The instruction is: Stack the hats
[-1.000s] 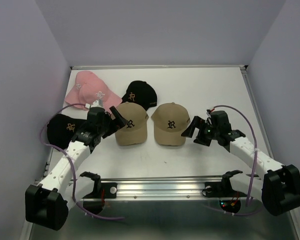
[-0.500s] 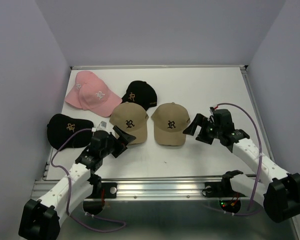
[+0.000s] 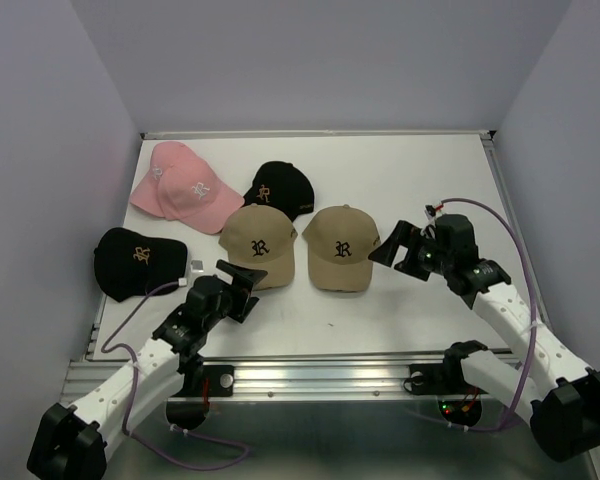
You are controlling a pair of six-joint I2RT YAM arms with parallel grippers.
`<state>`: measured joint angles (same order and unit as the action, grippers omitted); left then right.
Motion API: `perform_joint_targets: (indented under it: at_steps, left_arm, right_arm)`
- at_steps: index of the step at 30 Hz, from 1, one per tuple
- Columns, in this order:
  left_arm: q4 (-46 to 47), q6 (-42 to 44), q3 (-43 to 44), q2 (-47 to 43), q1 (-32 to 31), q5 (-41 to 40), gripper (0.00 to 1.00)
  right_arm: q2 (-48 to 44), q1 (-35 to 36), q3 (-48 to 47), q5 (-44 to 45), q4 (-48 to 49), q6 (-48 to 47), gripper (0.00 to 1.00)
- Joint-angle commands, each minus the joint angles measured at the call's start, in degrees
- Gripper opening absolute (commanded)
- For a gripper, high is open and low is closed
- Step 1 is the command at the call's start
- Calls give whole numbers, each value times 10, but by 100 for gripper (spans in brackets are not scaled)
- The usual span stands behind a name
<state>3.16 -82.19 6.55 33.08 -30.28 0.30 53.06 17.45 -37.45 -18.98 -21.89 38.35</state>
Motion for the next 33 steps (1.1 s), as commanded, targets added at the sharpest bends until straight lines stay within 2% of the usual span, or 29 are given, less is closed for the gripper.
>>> perform_joint_targets:
  at_steps: [1, 4, 6, 9, 16, 19, 22, 25, 28, 29, 31, 33]
  left_arm:
    - [26, -51, 3, 32, -7, -77, 99]
    - [51, -99, -10, 60, -14, -104, 99]
    - [89, -109, -25, 83, -19, -119, 98]
    - [97, -123, -16, 119, -23, -140, 96]
    - [103, -174, -7, 168, -33, -173, 85]
    - [106, -204, -15, 168, -40, -184, 74]
    - [109, -210, -18, 163, -42, -195, 67]
    - [120, -213, -23, 153, -42, -202, 55]
    - [128, -216, -34, 134, -42, -203, 40]
    - [128, -213, -35, 122, -42, -202, 30]
    - [127, -210, -37, 107, -42, -197, 20]
    - [126, -203, -39, 79, -42, -190, 6]
  right_arm:
    - [-9, 2, -31, 6, -13, -23, 100]
    - [-8, 2, -38, 4, -17, -31, 100]
    - [-4, 2, -42, 3, -18, -40, 100]
    - [3, 2, -52, 6, -25, -54, 100]
    - [20, 2, -68, 16, -32, -71, 100]
    - [25, 2, -66, 24, -32, -71, 100]
    - [31, 2, -63, 29, -32, -67, 100]
    - [33, 2, -63, 28, -32, -68, 100]
    - [30, 2, -63, 29, -32, -68, 100]
    - [28, 2, -62, 30, -32, -67, 100]
    - [26, 2, -61, 29, -32, -67, 100]
    - [21, 2, -61, 28, -32, -65, 100]
